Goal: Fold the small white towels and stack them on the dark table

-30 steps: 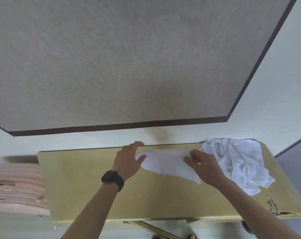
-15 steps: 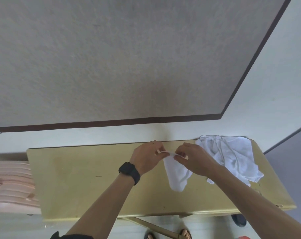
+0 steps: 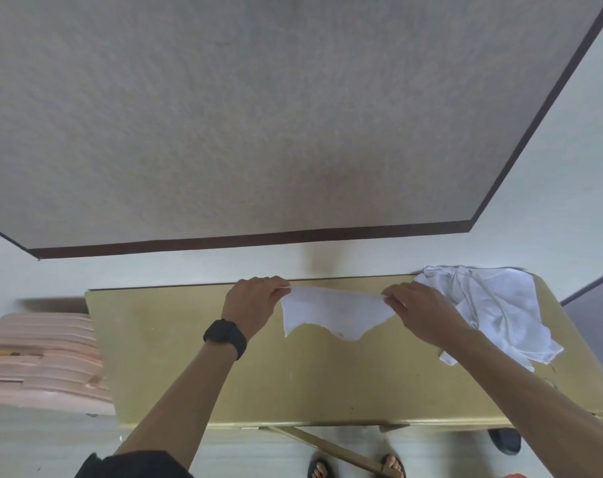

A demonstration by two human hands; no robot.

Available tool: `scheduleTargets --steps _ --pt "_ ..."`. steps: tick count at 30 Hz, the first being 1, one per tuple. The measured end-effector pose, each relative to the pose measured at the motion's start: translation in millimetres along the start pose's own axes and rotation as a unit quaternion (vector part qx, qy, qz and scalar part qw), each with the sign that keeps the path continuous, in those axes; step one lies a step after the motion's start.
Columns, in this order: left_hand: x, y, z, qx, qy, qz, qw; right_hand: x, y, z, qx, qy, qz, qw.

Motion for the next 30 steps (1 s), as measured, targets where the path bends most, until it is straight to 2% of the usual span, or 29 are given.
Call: scheduleTargets --steps 5,14,18,22,30 --pt "-8.2 -14.3 -25.2 0.047 0.027 0.038 0.998 -1.1 -37.2 4.5 -0.028 0.016 0.044 0.999" --pt "-18.9 -37.4 -53.5 -0.042 -0.017 0.140 0.989 -14.4 -66.4 1.8 -0.020 0.029 0.152 0.988" --pt "-35.5 -24.6 -63.3 -0.075 -0.046 0.146 0.985 -39.7 -54.2 -2.0 0.001 0.030 0.171 0.985" --pt "-78.8 13.3 -78.8 -0.077 -0.074 0.091 0.990 -87.2 -18.8 2.0 -0.004 0.023 0.136 0.990" --pt "-165.4 136.6 -96.6 -0.024 -0.016 -0.043 0.999 -192.2 102.4 14.7 -0.090 -0.004 -0.027 0.996"
Point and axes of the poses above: each hand's wrist, its own y-axis away from the middle knuckle, its own x-axis out of the back of the hand, z = x × y, the point moved 6 cm from there along -y, towards the middle knuckle, and after that the axes turned 7 degrees about z, right-handed, at the moved point
